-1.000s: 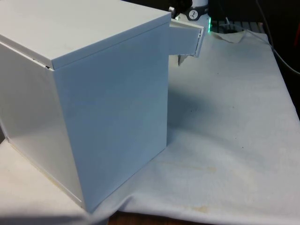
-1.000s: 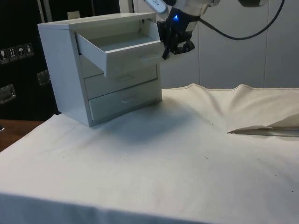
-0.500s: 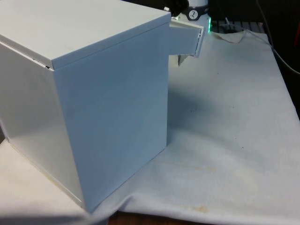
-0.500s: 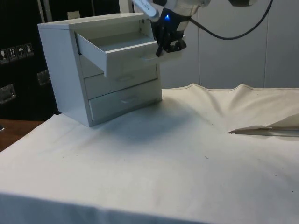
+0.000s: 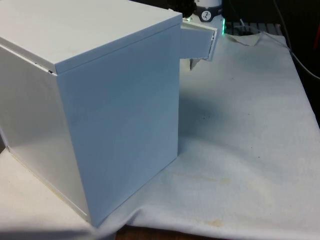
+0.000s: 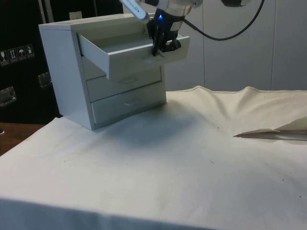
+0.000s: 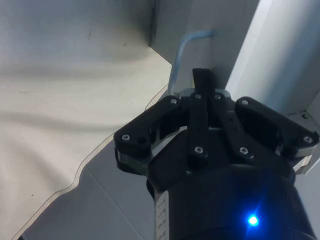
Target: Open the drawer, then close it.
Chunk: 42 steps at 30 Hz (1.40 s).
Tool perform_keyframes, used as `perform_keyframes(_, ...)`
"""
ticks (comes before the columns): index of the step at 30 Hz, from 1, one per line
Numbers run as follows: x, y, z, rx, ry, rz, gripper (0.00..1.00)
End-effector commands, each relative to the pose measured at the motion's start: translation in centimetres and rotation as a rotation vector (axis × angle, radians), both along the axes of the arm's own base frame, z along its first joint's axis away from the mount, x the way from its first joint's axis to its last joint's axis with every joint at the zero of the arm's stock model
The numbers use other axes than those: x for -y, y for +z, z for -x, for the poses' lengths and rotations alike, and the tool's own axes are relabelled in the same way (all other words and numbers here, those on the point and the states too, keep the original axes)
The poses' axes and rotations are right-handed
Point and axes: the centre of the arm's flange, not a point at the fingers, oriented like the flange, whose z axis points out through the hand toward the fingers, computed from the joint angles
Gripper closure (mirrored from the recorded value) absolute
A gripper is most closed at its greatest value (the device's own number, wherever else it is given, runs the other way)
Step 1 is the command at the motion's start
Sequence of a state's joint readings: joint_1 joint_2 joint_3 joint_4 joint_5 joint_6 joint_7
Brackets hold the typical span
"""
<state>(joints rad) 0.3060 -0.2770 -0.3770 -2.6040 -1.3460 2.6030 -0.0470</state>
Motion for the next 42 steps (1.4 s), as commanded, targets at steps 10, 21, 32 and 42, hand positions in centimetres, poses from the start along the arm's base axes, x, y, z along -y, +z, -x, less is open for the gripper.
perform_keyframes(10, 0.1, 0.5, -0.5, 0.007, -0.022, 0.003, 1.00)
perform_keyframes(21, 0.5, 2.3, -1.8, 0.028, -0.049, 0.038, 1.00)
perform_keyframes(32, 0.6, 3.4, -2.6, 0.052, -0.066, 0.061, 1.00)
perform_keyframes(42, 0.7, 4.2, -3.8, 0.074, -0.096, 0.093, 1.00)
